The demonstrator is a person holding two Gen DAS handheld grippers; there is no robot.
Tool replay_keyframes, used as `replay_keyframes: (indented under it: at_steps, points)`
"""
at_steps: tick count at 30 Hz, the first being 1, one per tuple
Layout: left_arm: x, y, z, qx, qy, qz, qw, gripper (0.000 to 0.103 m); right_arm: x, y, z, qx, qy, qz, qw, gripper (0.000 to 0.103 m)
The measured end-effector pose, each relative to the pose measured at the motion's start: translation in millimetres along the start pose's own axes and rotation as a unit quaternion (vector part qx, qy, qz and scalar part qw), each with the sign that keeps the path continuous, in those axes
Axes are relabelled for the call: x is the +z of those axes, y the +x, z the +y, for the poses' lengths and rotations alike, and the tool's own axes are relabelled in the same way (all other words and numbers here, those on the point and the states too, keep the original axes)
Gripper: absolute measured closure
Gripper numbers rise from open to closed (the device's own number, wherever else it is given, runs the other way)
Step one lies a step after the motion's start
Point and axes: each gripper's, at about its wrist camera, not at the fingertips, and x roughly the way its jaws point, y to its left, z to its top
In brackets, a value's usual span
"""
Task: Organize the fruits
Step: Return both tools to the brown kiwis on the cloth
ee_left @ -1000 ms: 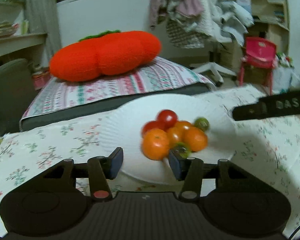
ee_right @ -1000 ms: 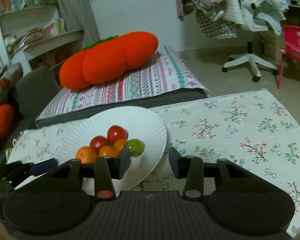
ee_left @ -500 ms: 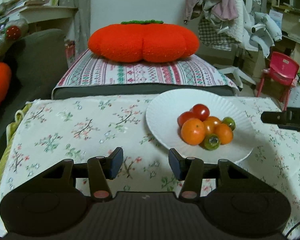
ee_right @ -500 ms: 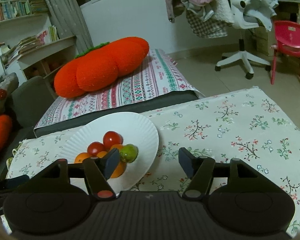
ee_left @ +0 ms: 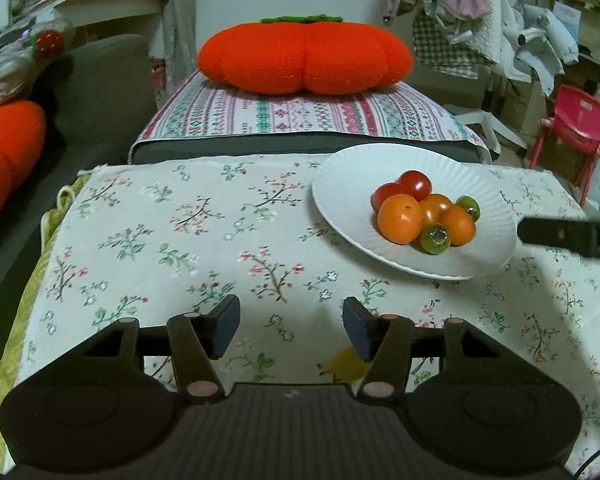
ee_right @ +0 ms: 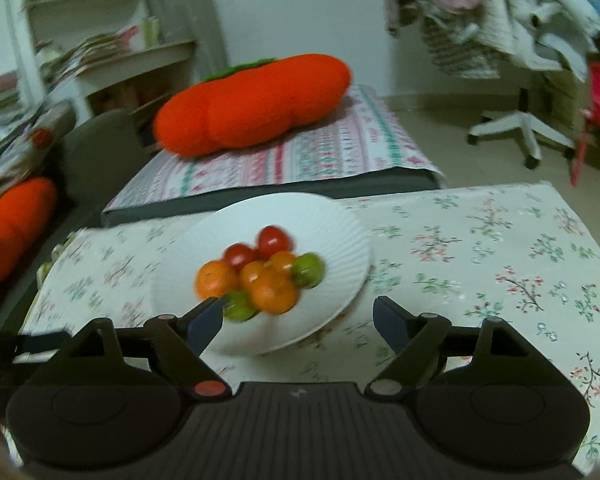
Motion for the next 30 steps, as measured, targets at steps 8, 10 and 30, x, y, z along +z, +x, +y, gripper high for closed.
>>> replay_keyframes:
  at_steps: [8, 10, 30]
  points:
    - [-9, -13, 3, -0.011, -0.017, 0.004, 0.9998, 0.063, -10, -9, 20, 0.017, -0.042, 0.019, 0.999, 0.021]
    - [-12, -12, 1, -0.012, -0.016, 0.008, 0.9998, 0.062, -12, -8, 24, 0.024, -0.049, 0.029, 0.998, 0.021]
    - [-22, 4, 0, -0.017, -0.022, 0.042, 0.9987, 0.061, -40, 4, 61, 0.09, -0.112, 0.12, 0.982, 0.021]
